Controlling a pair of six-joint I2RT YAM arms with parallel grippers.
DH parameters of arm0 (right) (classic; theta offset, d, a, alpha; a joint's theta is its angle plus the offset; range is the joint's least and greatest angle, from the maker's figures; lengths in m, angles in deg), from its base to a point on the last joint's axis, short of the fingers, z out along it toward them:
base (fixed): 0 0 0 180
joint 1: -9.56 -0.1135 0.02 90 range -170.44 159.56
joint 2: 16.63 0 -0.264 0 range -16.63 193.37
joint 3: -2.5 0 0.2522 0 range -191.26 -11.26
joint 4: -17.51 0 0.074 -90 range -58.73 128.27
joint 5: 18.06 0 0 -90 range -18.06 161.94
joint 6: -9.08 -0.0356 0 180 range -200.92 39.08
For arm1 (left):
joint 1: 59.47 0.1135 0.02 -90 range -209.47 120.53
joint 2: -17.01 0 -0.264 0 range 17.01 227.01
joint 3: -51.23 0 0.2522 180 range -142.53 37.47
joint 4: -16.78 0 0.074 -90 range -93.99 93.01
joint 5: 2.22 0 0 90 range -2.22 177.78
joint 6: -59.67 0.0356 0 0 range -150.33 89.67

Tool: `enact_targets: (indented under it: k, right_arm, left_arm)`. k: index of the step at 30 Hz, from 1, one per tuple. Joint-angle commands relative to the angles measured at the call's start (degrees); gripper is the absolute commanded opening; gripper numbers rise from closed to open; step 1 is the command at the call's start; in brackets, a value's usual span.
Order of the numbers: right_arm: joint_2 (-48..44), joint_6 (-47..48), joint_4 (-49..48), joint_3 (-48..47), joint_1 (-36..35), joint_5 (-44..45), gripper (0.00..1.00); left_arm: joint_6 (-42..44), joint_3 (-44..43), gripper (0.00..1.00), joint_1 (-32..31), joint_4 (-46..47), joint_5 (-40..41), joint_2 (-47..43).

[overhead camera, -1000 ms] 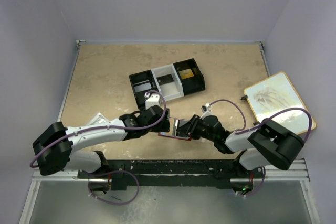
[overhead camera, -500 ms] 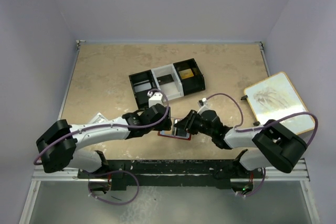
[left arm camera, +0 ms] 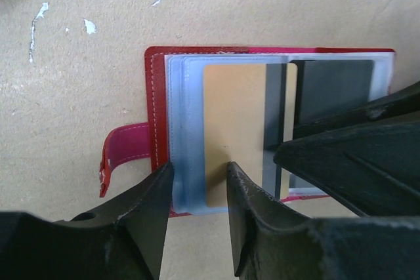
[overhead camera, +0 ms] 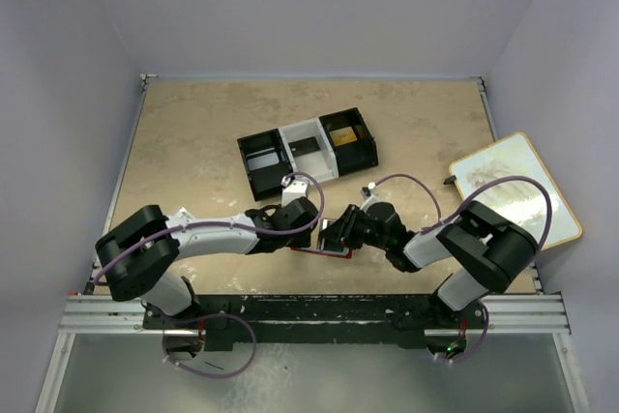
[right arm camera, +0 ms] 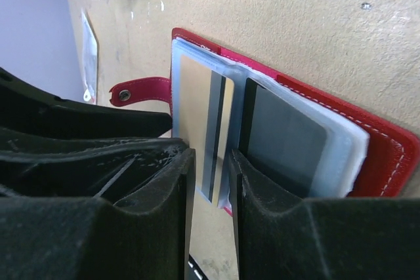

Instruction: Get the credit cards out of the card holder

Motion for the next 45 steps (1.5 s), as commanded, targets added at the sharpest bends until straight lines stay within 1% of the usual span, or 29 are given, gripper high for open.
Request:
enact_targets:
  k: [1,3,4,5,9,10,12,15,26,30,36,41,45]
  right_arm:
    - [2.61,-0.78,-4.49,2.01,0.31,-1.40,0.29]
    - [3.13,-1.09,-5.54,2.34,0.44,-1.45,0.27]
    - [3.32,-1.23,-5.87,2.36,0.51,-1.49,0.24]
    - [3.42,-1.40,-6.42,2.44,0.58,-1.56,0.23]
    - [3.62,-1.62,-7.82,2.38,0.79,-2.28,0.19]
    - [3.64,-1.68,-8.01,2.26,0.80,-2.34,0.16]
    - [3.61,-2.42,-8.46,2.40,1.01,-2.66,0.08]
    - [2.88,-3.35,-9.00,2.86,1.15,-3.06,0.00]
    - [-2.58,-2.41,-2.94,4.05,1.55,-1.01,0.00]
    - [-3.62,-2.00,-0.13,4.30,1.76,-0.27,0.00]
    - [-3.57,-1.53,1.20,3.99,1.94,0.03,0.00]
    - [-3.38,-1.61,1.41,3.60,1.94,0.40,0.00]
    - [-3.13,-1.47,1.82,3.19,1.94,0.10,0.00]
  left_arm:
    - [-0.92,-1.26,0.34,0.18,1.32,-0.09,1.36]
    - [-0.84,-0.90,0.32,0.18,1.23,0.32,1.37]
    - [-0.83,-0.76,0.31,0.18,1.02,0.52,1.24]
    - [-0.83,-0.66,0.29,0.18,0.61,0.81,1.22]
    - [-0.62,-0.25,0.28,0.23,-0.03,0.75,0.93]
    - [-0.53,-0.22,0.28,0.19,-0.03,0.62,1.00]
    - [-0.52,-0.22,0.27,0.18,-0.31,0.72,1.05]
    - [-0.61,-0.09,0.26,0.19,-0.64,0.82,0.78]
    - [-0.56,0.30,0.24,0.18,-0.77,1.35,0.32]
    - [-0.61,0.40,0.24,0.18,-0.61,1.37,-0.06]
    - [-1.51,0.15,0.24,0.10,-0.34,2.17,-3.10]
    - [-0.46,-1.02,0.29,-0.38,3.56,-0.18,-6.30]
    - [-0.08,-1.57,0.30,-0.43,8.16,-3.96,-4.37]
